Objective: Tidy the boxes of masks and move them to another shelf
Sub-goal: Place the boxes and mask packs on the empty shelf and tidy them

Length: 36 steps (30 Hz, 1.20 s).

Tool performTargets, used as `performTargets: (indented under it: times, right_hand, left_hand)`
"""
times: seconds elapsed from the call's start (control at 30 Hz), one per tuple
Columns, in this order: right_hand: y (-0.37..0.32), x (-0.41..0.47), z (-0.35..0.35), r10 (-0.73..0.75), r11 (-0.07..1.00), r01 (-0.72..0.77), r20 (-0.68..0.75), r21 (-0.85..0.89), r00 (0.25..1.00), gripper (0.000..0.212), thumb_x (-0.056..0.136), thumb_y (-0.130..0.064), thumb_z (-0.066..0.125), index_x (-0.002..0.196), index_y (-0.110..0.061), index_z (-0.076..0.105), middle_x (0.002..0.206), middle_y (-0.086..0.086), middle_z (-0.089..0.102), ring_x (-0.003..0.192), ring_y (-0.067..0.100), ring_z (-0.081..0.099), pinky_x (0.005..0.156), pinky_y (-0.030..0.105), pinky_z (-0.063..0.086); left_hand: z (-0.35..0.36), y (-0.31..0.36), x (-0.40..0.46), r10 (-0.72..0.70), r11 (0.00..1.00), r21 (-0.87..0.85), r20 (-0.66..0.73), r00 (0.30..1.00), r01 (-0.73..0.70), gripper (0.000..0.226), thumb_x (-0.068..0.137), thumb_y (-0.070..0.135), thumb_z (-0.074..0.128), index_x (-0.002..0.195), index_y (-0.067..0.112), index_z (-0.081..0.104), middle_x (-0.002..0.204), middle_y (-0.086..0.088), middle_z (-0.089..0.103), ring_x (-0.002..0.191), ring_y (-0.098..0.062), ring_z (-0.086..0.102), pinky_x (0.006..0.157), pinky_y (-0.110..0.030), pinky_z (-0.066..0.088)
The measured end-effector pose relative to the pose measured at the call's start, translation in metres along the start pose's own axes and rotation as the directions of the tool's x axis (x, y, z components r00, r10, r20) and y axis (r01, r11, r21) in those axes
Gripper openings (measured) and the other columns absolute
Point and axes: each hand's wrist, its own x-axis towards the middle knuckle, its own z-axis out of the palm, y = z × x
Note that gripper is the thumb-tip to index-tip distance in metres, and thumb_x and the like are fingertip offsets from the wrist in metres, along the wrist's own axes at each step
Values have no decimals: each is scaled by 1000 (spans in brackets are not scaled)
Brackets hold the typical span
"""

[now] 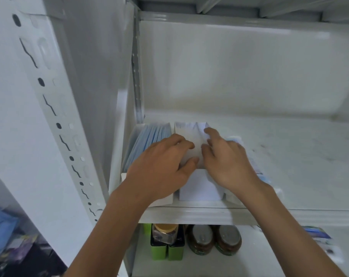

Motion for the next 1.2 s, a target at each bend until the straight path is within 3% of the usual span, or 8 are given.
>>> performTargets:
  times: [0.1,0.2,0.4,0.57,0.8,0.9,1.1,1.2]
  right_hand:
    - [10,-4,-2,51,992,-60,-84,-110,995,45,100,-49,31,132,-24,50,102,0,71,112,32,57,108,58,31]
    - [15,-5,-5,24,983,-20,22,-185,999,56,96,-65,19,87,-27,59,85,-4,67,110,28,55,109,65,21]
    - [13,7,-8,64,987,-43,131,-153,989,50,96,-64,29,126,-28,49,92,-4,67,112,26,54,113,63,17]
    - [13,21,-9,67,982,-32,186,-185,980,28,87,-47,47,110,-32,47,94,-4,61,101,24,48,91,48,28]
    - [9,26,-9,4,978,0,21,-210,1000,27,81,-34,60,106,-24,63,89,-6,60,88,21,50,79,36,22]
    - [6,23,-8,-70,943,30,-111,-331,991,26,78,-30,60,101,-19,66,83,-1,66,90,25,58,76,37,24]
    - [5,22,-13,-39,987,71,212,-142,977,34,96,-49,41,119,-32,59,100,-8,66,106,21,54,91,41,26]
    - [9,18,-15,-53,990,74,163,-123,985,35,100,-46,25,116,-40,56,109,-6,59,111,25,49,89,43,26]
  left_hand:
    - [1,-1,0,-8,1000,-30,-40,999,7,34,99,49,47,116,24,63,108,12,63,82,-6,57,74,-25,47]
    - [1,0,0,0,1000,-18,-54,999,0,31,100,46,48,112,23,65,103,12,66,80,-3,53,73,-22,43]
    - [-3,3,1,54,998,40,22,998,-55,38,100,43,38,111,26,69,113,11,68,103,-10,61,95,-38,50]
    - [0,2,-1,2,999,-41,-122,992,-7,27,98,47,49,104,24,62,92,16,54,77,-6,52,71,-25,46]
    - [-1,1,0,29,999,-26,-52,998,-30,29,100,41,51,98,21,73,99,10,71,93,-11,61,87,-37,53]
    - [-2,0,-1,27,999,-32,-38,999,-28,31,100,42,50,98,22,73,99,11,71,94,-11,61,87,-37,52]
    - [-2,2,-2,48,999,-11,-35,998,-48,28,101,40,50,103,21,71,100,8,70,91,-14,61,87,-40,51]
    - [-3,2,-2,50,999,2,-62,997,-50,25,102,38,50,115,21,64,108,7,68,95,-14,60,90,-40,49]
